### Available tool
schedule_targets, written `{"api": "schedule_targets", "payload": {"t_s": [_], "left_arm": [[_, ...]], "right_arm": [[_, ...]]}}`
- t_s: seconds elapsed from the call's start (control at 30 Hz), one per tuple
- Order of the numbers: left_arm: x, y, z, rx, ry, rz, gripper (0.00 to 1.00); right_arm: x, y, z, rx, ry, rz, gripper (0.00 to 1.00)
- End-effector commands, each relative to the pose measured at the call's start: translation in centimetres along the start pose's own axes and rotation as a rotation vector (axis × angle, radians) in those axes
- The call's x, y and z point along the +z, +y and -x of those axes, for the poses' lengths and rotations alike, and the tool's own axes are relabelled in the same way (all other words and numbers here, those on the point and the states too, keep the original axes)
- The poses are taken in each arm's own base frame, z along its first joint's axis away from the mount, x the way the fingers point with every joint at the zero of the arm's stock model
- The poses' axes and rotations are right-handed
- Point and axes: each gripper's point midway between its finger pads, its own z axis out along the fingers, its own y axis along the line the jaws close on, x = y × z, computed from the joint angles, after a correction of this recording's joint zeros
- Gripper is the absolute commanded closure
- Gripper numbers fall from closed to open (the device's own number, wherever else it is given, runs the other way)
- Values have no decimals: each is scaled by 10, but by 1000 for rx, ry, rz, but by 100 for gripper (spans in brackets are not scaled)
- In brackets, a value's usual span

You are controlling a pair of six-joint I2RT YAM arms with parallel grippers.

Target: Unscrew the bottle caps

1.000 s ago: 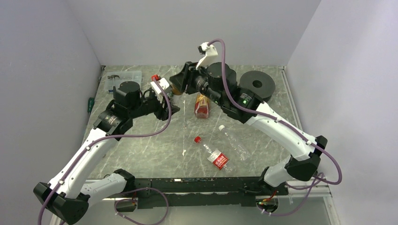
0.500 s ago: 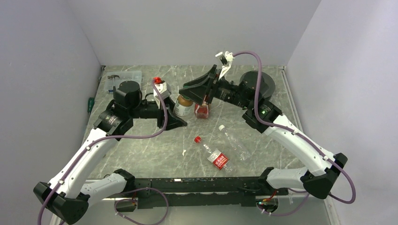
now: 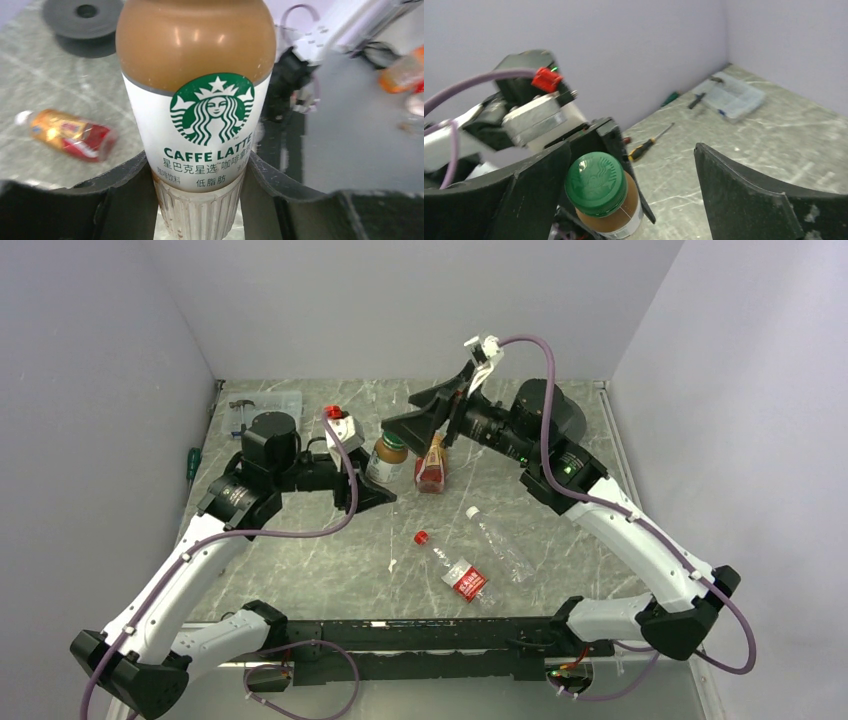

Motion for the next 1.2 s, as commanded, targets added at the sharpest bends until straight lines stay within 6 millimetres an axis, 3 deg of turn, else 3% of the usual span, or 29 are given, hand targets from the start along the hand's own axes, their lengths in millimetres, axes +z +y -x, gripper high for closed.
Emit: {"api": "schedule_targets", "payload": {"t_s": [0.0, 0.1, 0.2, 0.4, 0.53, 0.83, 1.03, 1.17], "left_arm": [[-13, 40, 9, 160, 15, 236, 100], [-19, 59, 3, 189, 42, 332, 100], [-22, 71, -1, 194, 61, 396, 100], [-25, 77, -1, 199, 64, 431, 100], [-26, 81, -3, 195, 69, 454, 100], [-24, 77, -4, 179, 64, 428, 100], [-20, 68, -3, 158, 49, 380, 100], [-11, 38, -3, 140, 33, 212, 100]], "right_arm": [[-2, -45, 25, 17, -61, -315, 2], [4, -54, 20, 35, -34, -416, 2], [14, -50, 14, 29, -5, -437, 4], [29, -51, -3, 52, 54, -450, 11], [33, -48, -6, 66, 52, -428, 22], [34, -46, -7, 92, 31, -412, 66], [33, -31, 0, 86, 11, -332, 80], [24, -1, 13, -11, -23, -169, 83]]}}
